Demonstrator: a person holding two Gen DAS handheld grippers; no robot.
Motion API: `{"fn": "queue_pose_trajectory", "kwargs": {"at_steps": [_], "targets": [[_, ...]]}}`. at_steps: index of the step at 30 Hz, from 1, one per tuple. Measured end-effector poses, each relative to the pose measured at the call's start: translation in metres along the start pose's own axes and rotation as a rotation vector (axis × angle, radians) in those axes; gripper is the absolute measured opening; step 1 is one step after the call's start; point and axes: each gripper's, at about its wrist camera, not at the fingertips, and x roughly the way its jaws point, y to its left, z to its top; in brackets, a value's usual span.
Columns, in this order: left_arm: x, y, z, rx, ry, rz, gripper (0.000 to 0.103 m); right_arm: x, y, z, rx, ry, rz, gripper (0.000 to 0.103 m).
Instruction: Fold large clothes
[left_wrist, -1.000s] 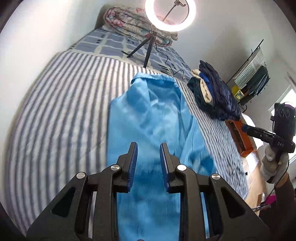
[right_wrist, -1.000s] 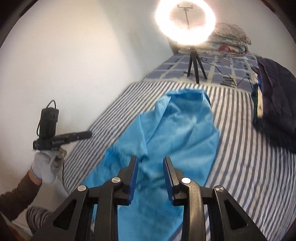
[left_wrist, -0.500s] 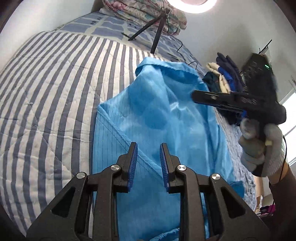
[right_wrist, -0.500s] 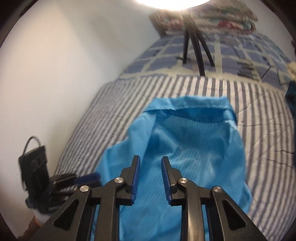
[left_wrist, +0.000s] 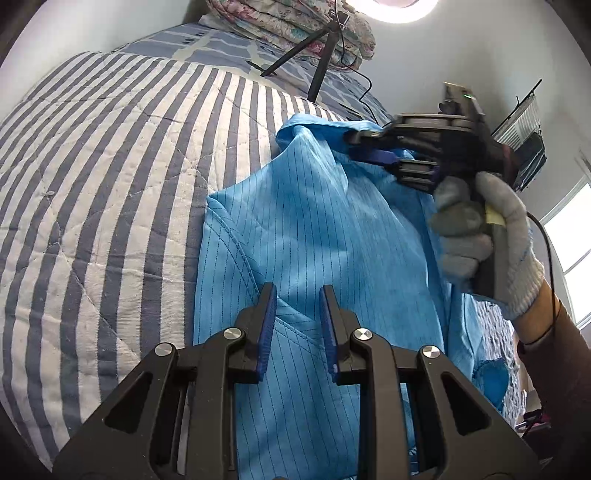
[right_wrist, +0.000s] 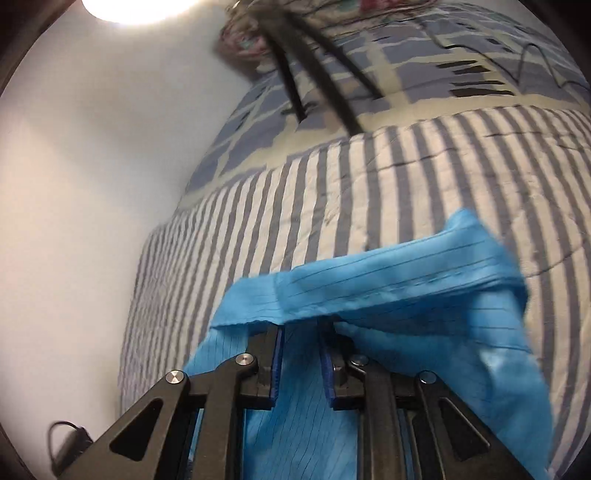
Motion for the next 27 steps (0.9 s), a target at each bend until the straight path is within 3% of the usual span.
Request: {"fn": "queue_pose_trajectory", "kwargs": {"at_steps": [4, 6, 7, 10, 12, 16, 20, 23, 26, 27], "targets": [[-0.016, 0.002, 0.021, 0.008, -0.031, 0.001, 0.030, -0.056, 0.001, -0.010, -0.024, -0.034, 0.133, 0.028], [-0.014, 0.003, 0.037, 0.010, -0.013, -0.013, 0.030, -0.084, -0.002, -0.019, -0.064, -0.051, 0.153, 0.028], [-0.009, 0.004, 0.044, 0.009, 0.012, -0.024, 0.031, -0.099, -0.006, -0.025, -0.094, -0.068, 0.121, 0.029], [0.014, 0.008, 0.066, -0.007, 0.064, 0.004, 0.031, -0.121, -0.023, -0.033, -0.150, -0.087, -0.006, 0.043], [0.031, 0.004, 0.074, 0.012, 0.097, 0.022, 0.031, -0.130, -0.051, -0.037, -0.121, -0.084, -0.051, 0.048], [0.067, -0.009, 0.088, 0.066, 0.122, 0.100, 0.031, -0.130, -0.090, -0.039, -0.056, -0.082, -0.017, 0.048], [0.079, -0.014, 0.101, 0.082, 0.117, 0.135, 0.031, -0.104, -0.093, -0.039, -0.089, -0.022, -0.012, 0.047], [0.062, -0.002, 0.112, -0.003, 0.070, 0.059, 0.032, -0.087, -0.082, -0.042, -0.134, 0.011, -0.014, 0.044], [0.050, 0.012, 0.123, -0.085, 0.023, -0.033, 0.053, -0.077, -0.077, -0.037, -0.141, 0.017, 0.013, 0.040], [0.051, 0.015, 0.126, -0.097, 0.024, -0.046, 0.053, -0.075, -0.078, -0.035, -0.135, 0.013, 0.024, 0.040]]}}
